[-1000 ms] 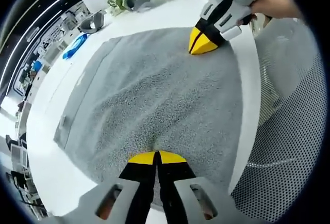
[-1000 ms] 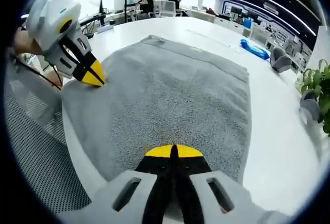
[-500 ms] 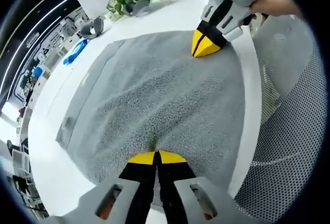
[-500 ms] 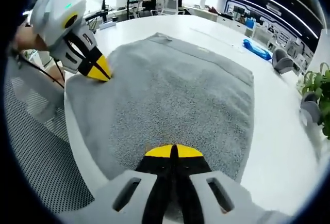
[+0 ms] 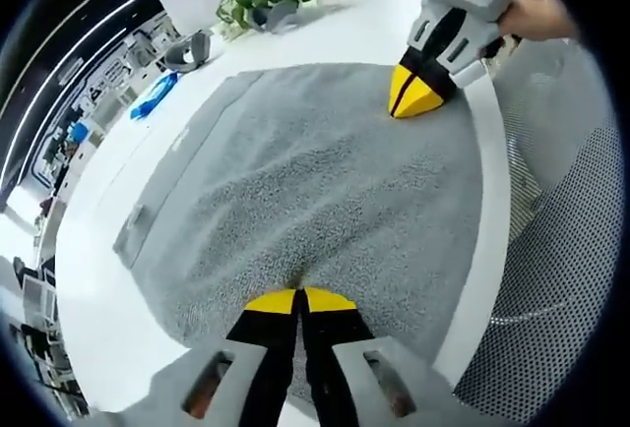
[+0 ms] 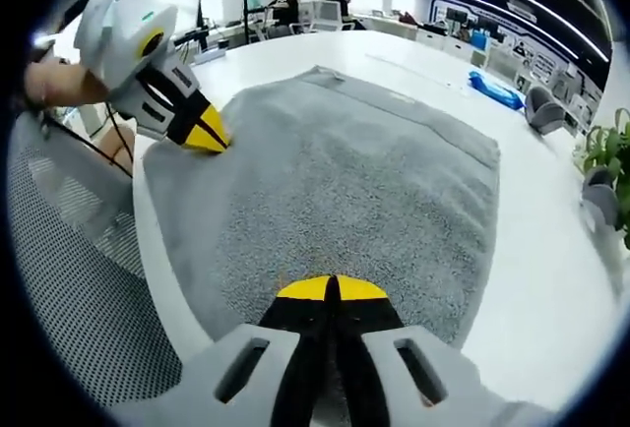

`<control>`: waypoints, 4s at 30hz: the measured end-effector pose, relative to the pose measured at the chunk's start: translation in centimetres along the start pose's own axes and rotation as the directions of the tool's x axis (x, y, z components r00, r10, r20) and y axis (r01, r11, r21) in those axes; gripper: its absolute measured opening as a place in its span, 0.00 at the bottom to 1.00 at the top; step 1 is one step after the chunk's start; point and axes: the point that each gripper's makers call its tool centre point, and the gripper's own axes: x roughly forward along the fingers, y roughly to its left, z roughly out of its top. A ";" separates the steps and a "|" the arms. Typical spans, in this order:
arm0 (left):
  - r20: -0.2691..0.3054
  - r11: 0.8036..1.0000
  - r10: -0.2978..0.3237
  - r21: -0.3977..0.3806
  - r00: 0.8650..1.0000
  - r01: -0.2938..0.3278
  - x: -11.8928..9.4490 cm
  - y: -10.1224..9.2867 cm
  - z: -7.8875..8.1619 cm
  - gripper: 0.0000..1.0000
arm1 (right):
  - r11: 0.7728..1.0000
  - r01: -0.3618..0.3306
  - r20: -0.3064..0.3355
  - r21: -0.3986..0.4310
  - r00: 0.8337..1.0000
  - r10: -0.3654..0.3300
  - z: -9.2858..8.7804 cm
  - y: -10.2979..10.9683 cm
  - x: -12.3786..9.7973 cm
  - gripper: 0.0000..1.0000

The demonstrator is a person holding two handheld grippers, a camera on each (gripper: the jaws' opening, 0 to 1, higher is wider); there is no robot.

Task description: Fold the towel on the table until its edges align and the towel forms a compact rectangular stack.

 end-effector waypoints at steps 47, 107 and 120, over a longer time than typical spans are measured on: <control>0.020 0.984 -0.072 0.165 0.997 0.067 0.5 -1.5 0.0 0.01 | 0.983 -0.140 0.048 -0.121 0.988 0.147 1.5 3.6 1.2 0.00; -0.017 0.990 -0.089 0.110 0.996 0.090 -7.4 -0.1 -9.7 0.03 | 0.938 -0.257 -0.244 -0.233 0.949 0.199 -6.2 3.5 -6.2 0.00; 0.271 0.947 0.049 -0.319 0.961 0.042 -10.4 1.1 -5.1 0.02 | 0.995 -0.071 -0.009 0.075 0.997 0.072 -2.4 -0.6 -9.3 0.00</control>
